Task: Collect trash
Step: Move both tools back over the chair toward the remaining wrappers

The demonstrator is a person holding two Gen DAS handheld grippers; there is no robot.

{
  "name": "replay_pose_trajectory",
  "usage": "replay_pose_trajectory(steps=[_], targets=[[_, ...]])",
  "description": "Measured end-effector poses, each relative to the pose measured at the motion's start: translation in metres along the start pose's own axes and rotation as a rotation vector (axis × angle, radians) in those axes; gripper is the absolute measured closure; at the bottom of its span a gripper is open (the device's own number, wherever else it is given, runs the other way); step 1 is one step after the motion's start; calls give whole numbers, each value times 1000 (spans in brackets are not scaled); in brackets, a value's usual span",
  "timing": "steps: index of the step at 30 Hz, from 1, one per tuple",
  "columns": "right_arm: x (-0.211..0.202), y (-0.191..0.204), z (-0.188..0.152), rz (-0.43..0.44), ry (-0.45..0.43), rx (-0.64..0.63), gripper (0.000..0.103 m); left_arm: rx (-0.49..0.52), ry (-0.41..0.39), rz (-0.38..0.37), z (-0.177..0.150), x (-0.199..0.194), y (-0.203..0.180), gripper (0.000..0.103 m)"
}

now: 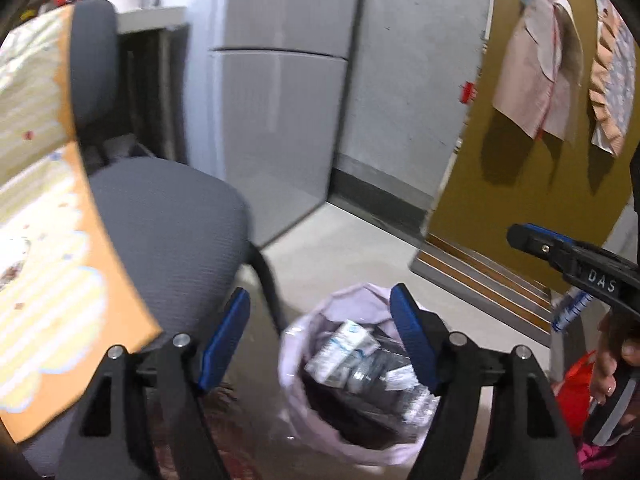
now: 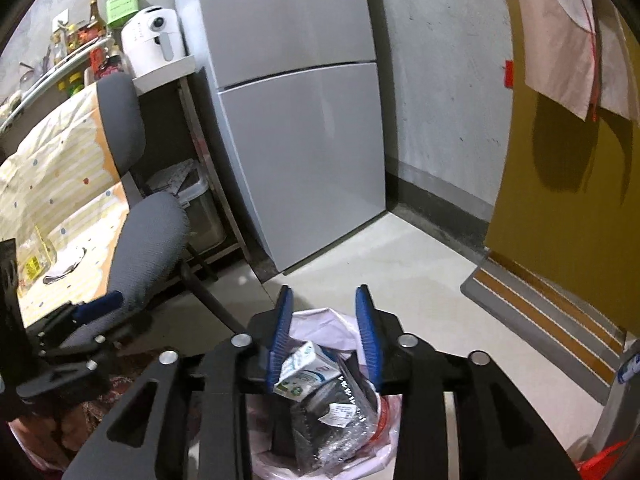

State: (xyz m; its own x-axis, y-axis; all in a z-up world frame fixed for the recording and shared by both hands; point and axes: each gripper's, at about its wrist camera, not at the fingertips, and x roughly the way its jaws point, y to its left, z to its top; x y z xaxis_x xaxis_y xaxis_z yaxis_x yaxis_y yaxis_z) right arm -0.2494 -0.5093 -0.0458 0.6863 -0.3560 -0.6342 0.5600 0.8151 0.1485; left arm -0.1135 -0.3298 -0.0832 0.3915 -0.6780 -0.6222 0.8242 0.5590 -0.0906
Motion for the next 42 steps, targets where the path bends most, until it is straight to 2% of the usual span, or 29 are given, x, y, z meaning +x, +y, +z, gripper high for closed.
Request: replay_pose_trajectory(steps=[10, 13, 14, 18, 23, 28, 34, 39, 42], targets=[[-7, 58, 19, 60, -8, -96, 61, -65, -42, 126, 0, -54, 49, 29], [-8, 89, 24, 120, -10, -139, 58, -90, -49, 189, -4, -74, 68, 25], [-8, 98, 25, 137, -9, -155, 54, -100, -51, 202, -7, -80, 74, 24], [2, 147, 27, 235, 9, -231, 48, -184, -49, 284, -19, -108, 112, 20], [18, 212, 22, 351, 31, -317, 48, -272, -69, 452, -39, -146, 165, 19], [27, 269, 15, 440, 52, -383, 48, -363, -79, 554, -61, -177, 206, 18], [34, 310, 8, 484, 71, -435, 40, -449, -74, 620, -77, -194, 243, 12], [42, 346, 16, 532, 81, -483, 39, -495, -71, 650, -79, -204, 263, 12], [49, 374, 27, 571, 81, -510, 39, -500, -87, 705, -75, -217, 282, 12]])
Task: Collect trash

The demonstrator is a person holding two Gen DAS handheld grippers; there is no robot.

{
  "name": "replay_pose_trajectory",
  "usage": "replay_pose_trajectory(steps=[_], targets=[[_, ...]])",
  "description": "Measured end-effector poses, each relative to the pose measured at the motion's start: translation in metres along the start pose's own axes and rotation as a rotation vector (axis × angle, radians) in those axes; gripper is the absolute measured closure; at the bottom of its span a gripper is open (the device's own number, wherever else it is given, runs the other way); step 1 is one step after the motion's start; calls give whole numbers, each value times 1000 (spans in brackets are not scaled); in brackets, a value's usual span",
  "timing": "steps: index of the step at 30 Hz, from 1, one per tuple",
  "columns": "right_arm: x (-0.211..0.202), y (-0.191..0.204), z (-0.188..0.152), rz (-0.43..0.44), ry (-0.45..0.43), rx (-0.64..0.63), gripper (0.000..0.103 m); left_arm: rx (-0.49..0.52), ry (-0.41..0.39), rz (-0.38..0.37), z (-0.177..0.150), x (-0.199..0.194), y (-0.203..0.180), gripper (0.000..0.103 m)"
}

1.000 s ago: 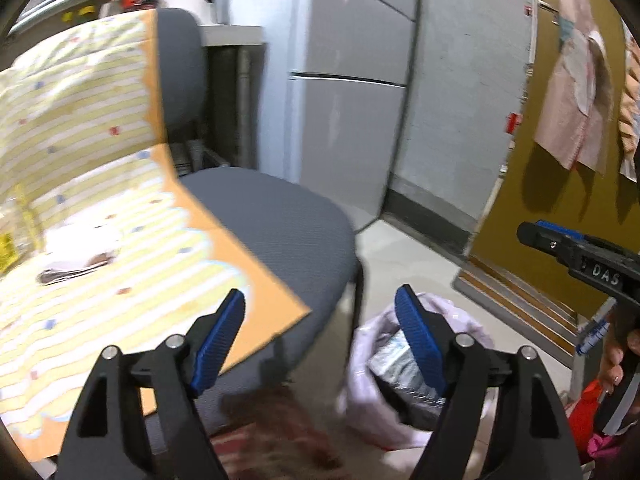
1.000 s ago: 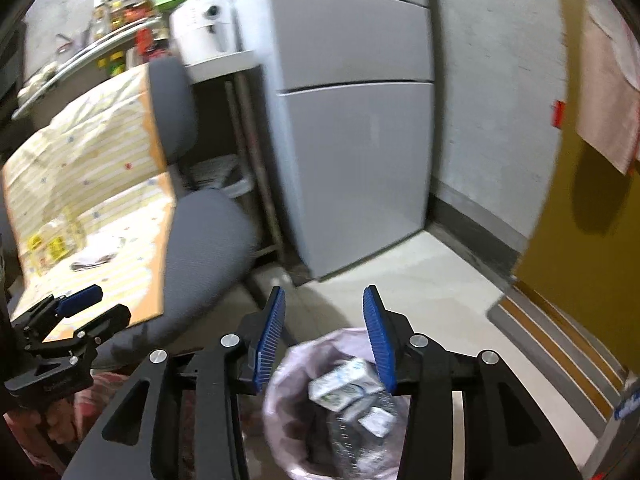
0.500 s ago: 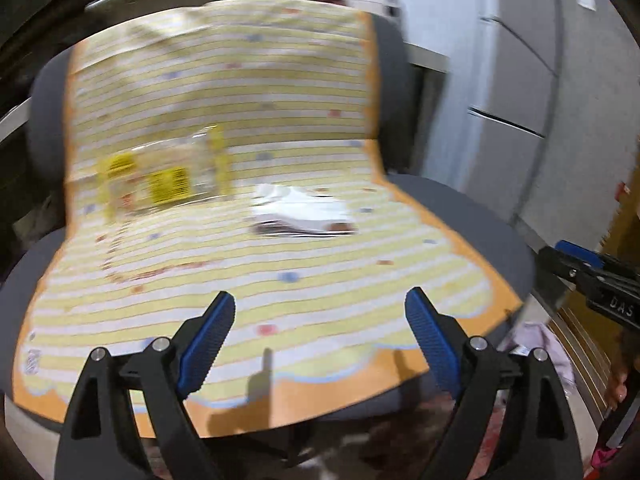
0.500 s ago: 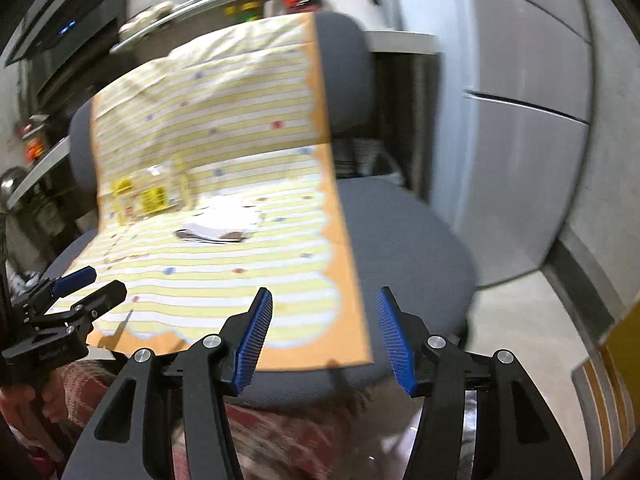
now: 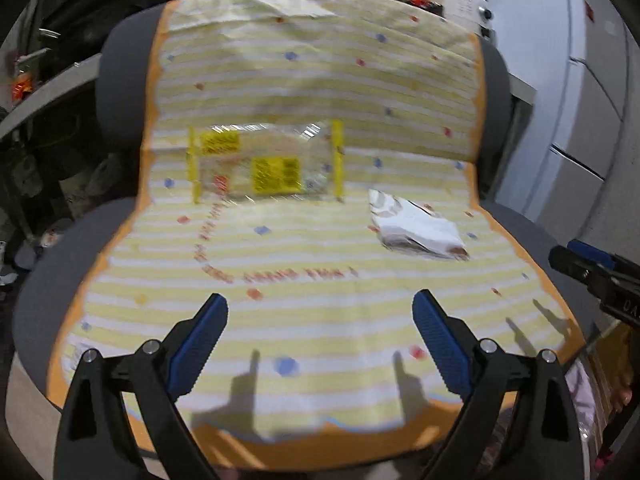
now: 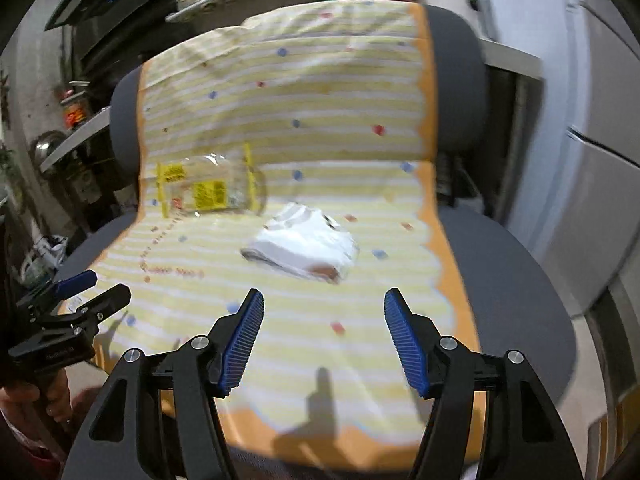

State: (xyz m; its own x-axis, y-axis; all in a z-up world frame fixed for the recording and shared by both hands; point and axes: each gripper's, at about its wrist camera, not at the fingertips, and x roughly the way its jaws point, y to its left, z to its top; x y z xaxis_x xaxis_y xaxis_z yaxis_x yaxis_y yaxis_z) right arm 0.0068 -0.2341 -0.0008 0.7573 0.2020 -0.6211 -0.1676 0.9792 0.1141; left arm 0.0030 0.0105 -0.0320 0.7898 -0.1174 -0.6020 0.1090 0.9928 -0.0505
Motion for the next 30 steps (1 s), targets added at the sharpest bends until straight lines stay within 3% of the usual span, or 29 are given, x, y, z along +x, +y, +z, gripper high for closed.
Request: replay_pose_trajectory(steps=[8, 10, 12, 13, 20, 24, 25, 26, 30], targets=[[76, 51, 67, 121, -20, -93, 44, -47, -16, 136, 36, 22, 63, 12], [103, 65, 83, 138, -15, -116, 50, -59, -13, 157, 41, 30, 77, 12], [127, 77, 97, 152, -12, -152, 71, -68, -10, 174, 46, 38, 90, 12], [145, 84, 107, 152, -12, -182, 73, -71, -10, 179, 46, 40, 93, 12], [209, 96, 136, 179, 16, -209, 72, -103, 12, 189, 50, 65, 114, 12], [222, 98, 137, 195, 34, -228, 75, -112, 17, 179, 47, 69, 116, 12], [221, 99, 137, 209, 33, -231, 81, -114, 23, 177, 45, 69, 116, 12], [217, 100, 135, 217, 35, -238, 96, -117, 27, 177, 44, 68, 116, 12], [183, 107, 122, 232, 38, -248, 103, -131, 32, 170, 37, 54, 113, 12]])
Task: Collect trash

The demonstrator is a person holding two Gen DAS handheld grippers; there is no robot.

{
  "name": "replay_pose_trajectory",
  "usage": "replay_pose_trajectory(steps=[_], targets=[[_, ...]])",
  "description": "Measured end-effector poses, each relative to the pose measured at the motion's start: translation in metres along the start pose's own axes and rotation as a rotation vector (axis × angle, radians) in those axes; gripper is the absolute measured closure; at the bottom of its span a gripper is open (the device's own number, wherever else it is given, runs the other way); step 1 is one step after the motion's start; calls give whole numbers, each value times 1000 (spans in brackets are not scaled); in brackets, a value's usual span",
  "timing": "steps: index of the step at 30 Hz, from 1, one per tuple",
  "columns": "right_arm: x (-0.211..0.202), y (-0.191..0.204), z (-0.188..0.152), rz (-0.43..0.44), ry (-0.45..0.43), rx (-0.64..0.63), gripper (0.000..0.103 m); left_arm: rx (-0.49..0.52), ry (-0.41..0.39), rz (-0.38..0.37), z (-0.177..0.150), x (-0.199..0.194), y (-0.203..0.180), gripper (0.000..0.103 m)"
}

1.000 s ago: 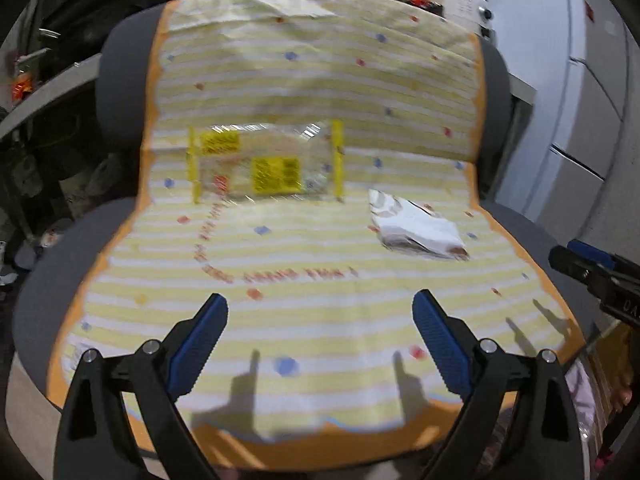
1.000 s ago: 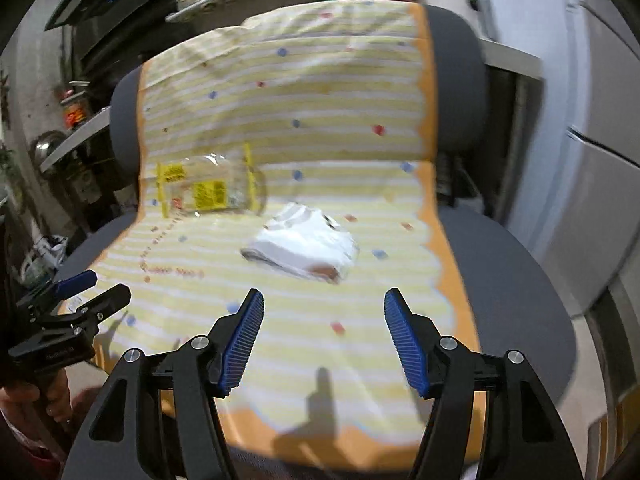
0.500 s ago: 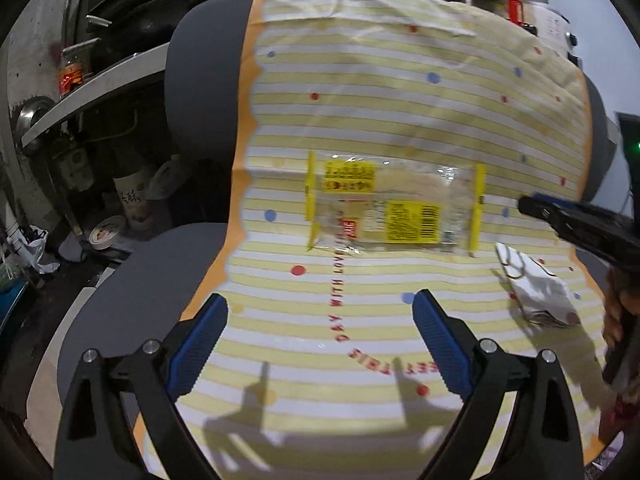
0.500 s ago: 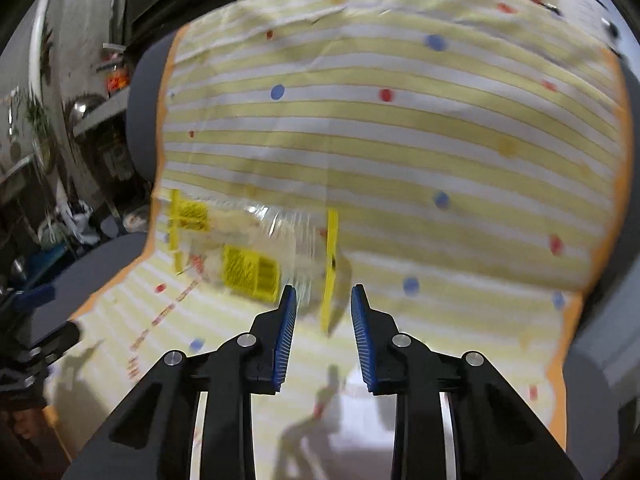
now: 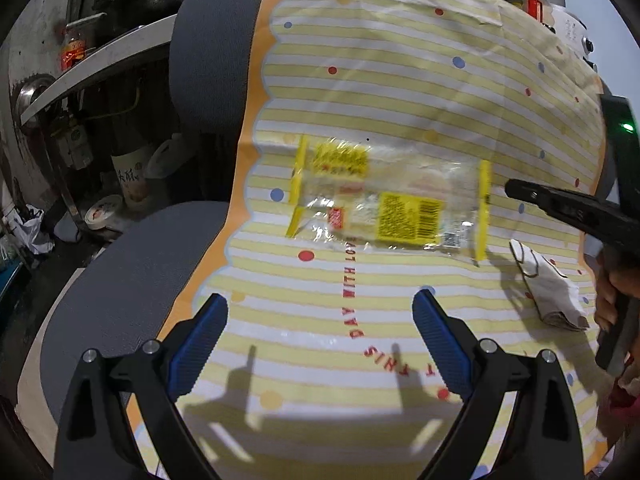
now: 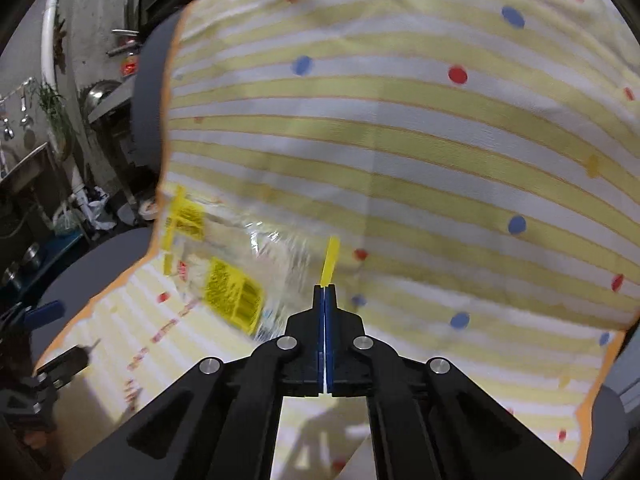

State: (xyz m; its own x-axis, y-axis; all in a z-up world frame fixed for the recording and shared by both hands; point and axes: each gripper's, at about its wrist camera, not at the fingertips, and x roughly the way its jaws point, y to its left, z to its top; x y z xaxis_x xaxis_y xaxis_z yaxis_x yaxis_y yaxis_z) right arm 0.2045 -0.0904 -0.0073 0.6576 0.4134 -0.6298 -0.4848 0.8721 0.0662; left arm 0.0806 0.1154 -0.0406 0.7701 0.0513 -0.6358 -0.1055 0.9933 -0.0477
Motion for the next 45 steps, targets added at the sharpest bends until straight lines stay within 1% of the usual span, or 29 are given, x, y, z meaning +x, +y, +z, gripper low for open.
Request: replay_pose_trajectory(steps=[4, 8, 10, 11, 12, 13, 14, 16, 18, 20, 23, 27, 28, 29, 30, 33, 36, 38, 41, 43, 44, 45], targets=[[-44, 20, -21, 10, -7, -6, 103, 9, -9, -1, -8, -21, -3, 12], [-68, 22, -39, 14, 7, 26, 100, 15, 2, 14, -21, -36, -5, 12], [-68, 21, -45, 22, 15, 44, 91, 9, -6, 39, -25, -41, -4, 12], [-64, 21, -47, 38, 22, 59, 82, 7, -9, 50, -25, -41, -3, 12], [-59, 22, -48, 47, 34, 66, 68, 5, -8, 63, -25, -40, -1, 12], [-54, 25, -48, 55, 45, 68, 63, 3, -4, 71, -25, -38, 0, 12], [-46, 28, -49, 61, 59, 69, 63, -3, -3, 73, -25, -36, 2, 12], [-28, 33, -50, 76, 91, 75, 63, -15, -2, 72, -24, -32, 6, 12], [-8, 32, -50, 88, 137, 101, 70, -13, -1, 74, -24, -29, 8, 12], [9, 31, -48, 79, 168, 114, 74, -7, -2, 75, -24, -25, 9, 12], [30, 26, -46, 57, 204, 133, 73, -3, 0, 72, -23, -18, 11, 12], [46, 17, -46, 106, 255, 197, 74, -16, 7, 64, -22, -9, 16, 12], [47, 16, -47, 122, 256, 204, 78, -20, 12, 62, -22, -7, 16, 12], [45, 17, -47, 136, 251, 202, 93, -24, 16, 57, -23, -6, 16, 12], [42, 19, -47, 139, 249, 198, 98, -25, 19, 53, -24, -6, 16, 12], [28, 26, -52, 147, 238, 180, 102, -21, 26, 48, -28, -9, 13, 12], [-2, 29, -62, 101, 205, 179, 102, -5, 31, 41, -36, -16, 7, 12], [-27, 28, -74, 48, 186, 199, 102, 12, 45, 31, -45, -21, -1, 12], [-66, 22, -101, -13, 176, 245, 102, 43, 62, 3, -59, -28, -17, 12], [-94, 14, -124, -42, 172, 305, 102, 83, 67, -8, -67, -35, -32, 12], [-108, 9, -136, -46, 176, 342, 101, 95, 63, -12, -68, -38, -36, 12], [-116, 7, -144, -41, 184, 363, 96, 113, 52, -25, -70, -44, -43, 12]])
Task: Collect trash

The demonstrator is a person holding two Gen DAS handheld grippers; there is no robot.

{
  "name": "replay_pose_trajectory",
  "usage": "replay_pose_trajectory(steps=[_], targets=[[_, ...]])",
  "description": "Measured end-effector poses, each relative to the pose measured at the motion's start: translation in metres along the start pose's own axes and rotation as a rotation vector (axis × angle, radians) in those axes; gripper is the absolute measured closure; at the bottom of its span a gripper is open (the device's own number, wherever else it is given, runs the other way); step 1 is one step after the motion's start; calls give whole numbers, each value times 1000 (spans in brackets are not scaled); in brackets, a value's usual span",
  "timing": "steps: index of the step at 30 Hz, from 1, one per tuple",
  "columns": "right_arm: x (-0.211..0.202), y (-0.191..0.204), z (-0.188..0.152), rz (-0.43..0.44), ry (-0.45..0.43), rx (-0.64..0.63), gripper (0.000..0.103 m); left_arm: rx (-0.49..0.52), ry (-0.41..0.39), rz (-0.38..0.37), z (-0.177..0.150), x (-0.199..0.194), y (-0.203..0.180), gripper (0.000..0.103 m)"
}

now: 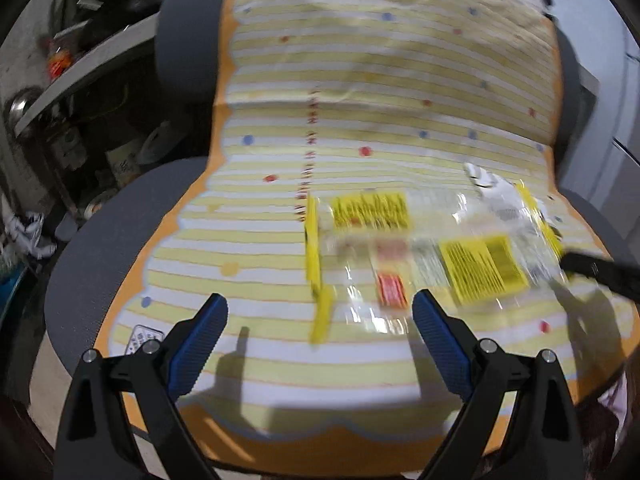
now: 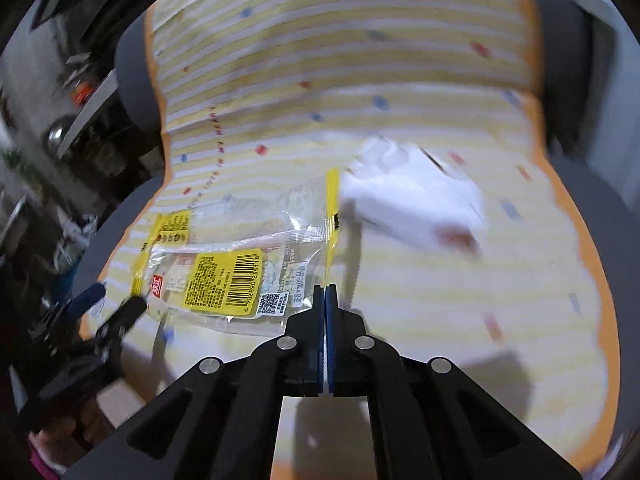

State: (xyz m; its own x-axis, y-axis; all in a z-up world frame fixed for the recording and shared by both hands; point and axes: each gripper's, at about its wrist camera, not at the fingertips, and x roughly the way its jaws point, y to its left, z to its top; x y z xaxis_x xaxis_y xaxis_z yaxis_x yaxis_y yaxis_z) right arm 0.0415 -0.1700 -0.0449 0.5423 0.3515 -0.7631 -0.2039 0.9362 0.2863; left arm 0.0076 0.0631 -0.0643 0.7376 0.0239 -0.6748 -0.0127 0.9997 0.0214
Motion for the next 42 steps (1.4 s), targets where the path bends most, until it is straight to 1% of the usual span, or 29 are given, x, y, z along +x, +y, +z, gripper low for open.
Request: replay_pose_trajectory(steps=[1, 3, 6, 9, 11, 12, 14, 15, 17, 20, 22, 23, 24, 27, 31, 33, 36, 38, 41, 42], targets=[[-10, -7, -11, -3, 9, 20, 95, 11, -4, -16, -1, -5, -6, 12], [-27, -16, -28, -9, -9, 21, 80, 13, -8, -43, -1, -11, -14, 12], [-57, -24, -40, -55, -90, -17, 71, 18, -13, -73, -4, -21, -25, 12], [-66, -22, -37, -55, -153, -56, 71, -11, -23, -92, -12, -33, -32, 12], [-63, -17, -32, -59, -197, -104, 71, -42, -17, -116, -20, -37, -36, 12], [-58, -16, -28, -68, -204, -122, 73, -45, -12, -120, -23, -39, -39, 12], [-42, -12, -17, -55, -195, -142, 75, -26, 4, -115, -29, -38, -47, 12], [-34, -13, -12, -56, -187, -142, 79, -11, 16, -111, -31, -37, -52, 12], [-15, -13, 2, -57, -163, -138, 82, 11, 51, -94, -36, -32, -59, 12], [5, -18, 20, -61, -137, -118, 82, 12, 85, -99, -40, -27, -61, 12], [17, -22, 30, -60, -109, -107, 82, 17, 88, -91, -40, -23, -62, 12], [22, -24, 32, -74, -94, -104, 82, 19, 86, -82, -40, -22, -62, 12], [25, -27, 32, -83, -76, -101, 82, 16, 86, -72, -39, -20, -61, 12], [27, -31, 24, -72, -35, -90, 82, -14, 110, -65, -31, -8, -55, 12], [13, -28, -6, -38, 21, -109, 82, -23, 112, -52, -16, 4, -53, 12], [2, -21, -24, -19, 26, -119, 82, -42, 112, -43, -5, 13, -48, 13], [-10, -12, -36, 12, 26, -134, 82, -86, 96, -26, 7, 17, -38, 13], [-19, -11, -37, 27, 5, -126, 82, -109, 87, -35, 11, 14, -32, 13], [-34, -13, -30, -6, -58, -133, 82, -108, 49, -39, 13, 3, -28, 13], [-40, -14, -27, -16, -82, -130, 82, -102, 36, -55, 13, -3, -29, 13]])
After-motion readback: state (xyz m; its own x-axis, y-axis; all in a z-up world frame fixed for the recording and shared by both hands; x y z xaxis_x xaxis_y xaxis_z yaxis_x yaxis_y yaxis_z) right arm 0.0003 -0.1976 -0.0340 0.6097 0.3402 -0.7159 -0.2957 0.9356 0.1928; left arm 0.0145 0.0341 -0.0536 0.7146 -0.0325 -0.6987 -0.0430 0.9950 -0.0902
